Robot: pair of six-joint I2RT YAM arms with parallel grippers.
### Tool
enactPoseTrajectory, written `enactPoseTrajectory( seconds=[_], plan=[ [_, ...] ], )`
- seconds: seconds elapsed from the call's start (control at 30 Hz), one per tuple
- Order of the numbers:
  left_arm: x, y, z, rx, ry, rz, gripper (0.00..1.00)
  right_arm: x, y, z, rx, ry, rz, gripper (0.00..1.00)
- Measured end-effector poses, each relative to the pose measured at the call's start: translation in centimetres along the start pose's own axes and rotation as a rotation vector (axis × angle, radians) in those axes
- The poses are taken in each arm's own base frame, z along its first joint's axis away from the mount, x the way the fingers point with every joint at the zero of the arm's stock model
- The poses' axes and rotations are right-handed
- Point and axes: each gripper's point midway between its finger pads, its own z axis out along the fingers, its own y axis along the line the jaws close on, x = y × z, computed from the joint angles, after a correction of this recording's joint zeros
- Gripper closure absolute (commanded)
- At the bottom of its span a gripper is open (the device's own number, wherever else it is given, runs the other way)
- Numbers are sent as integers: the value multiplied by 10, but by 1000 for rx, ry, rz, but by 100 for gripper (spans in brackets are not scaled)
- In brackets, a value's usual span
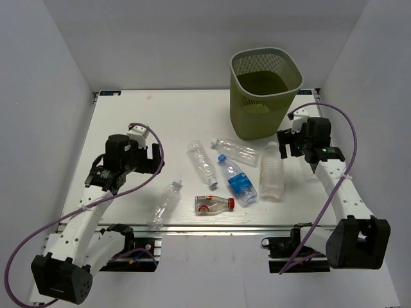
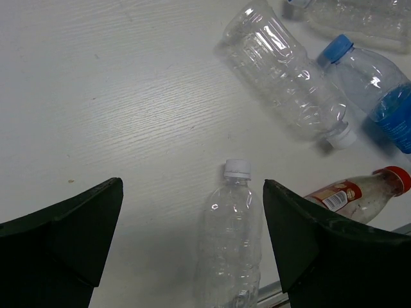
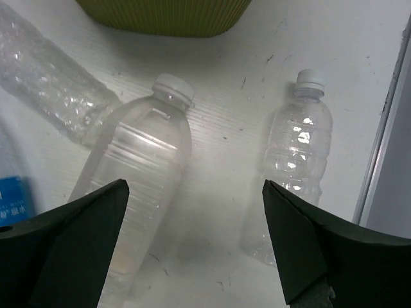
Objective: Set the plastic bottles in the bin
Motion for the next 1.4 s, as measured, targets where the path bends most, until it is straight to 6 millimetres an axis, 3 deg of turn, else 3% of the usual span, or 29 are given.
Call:
enactPoseTrajectory(
  seconds=[0.2,0.3,0.4,0.43,0.47,0.53,0.67,0.77,0.97,1.1,1.23,1.4],
  plan=[
    [13,3,14,3,72,22,8,9,13,-4,-108,49,-116,10],
    [29,7,28,6,153,22,23,9,10,-7,-105,67,-162,10],
    [44,7,41,22,228,13,46,9,-2,-10,-55,89,-209,10],
    [48,6,44,27,249,9,58,11,-6,-11,-36,101,-225,10],
    [51,5,48,33,268,3,58,12,-10,-13,-23,115,-241,10],
    [57,3,56,45,309,8,56,16,-14,-16,-12,146,-265,10],
    [72,-3,73,66,396,18,23,24,-11,-19,-33,178,-286,10],
    [73,-15,75,106,433,33,15,29,-7,-20,-59,192,-280,10],
    [68,-46,63,201,473,76,10,35,-3,-17,-84,212,-265,10],
    [88,-56,49,217,565,80,4,41,-2,-11,-97,240,-252,10],
    [107,-59,40,184,664,74,4,46,0,-5,-115,272,-233,10],
    [127,-61,38,134,758,71,4,30,3,3,-152,262,-169,10]
  ],
)
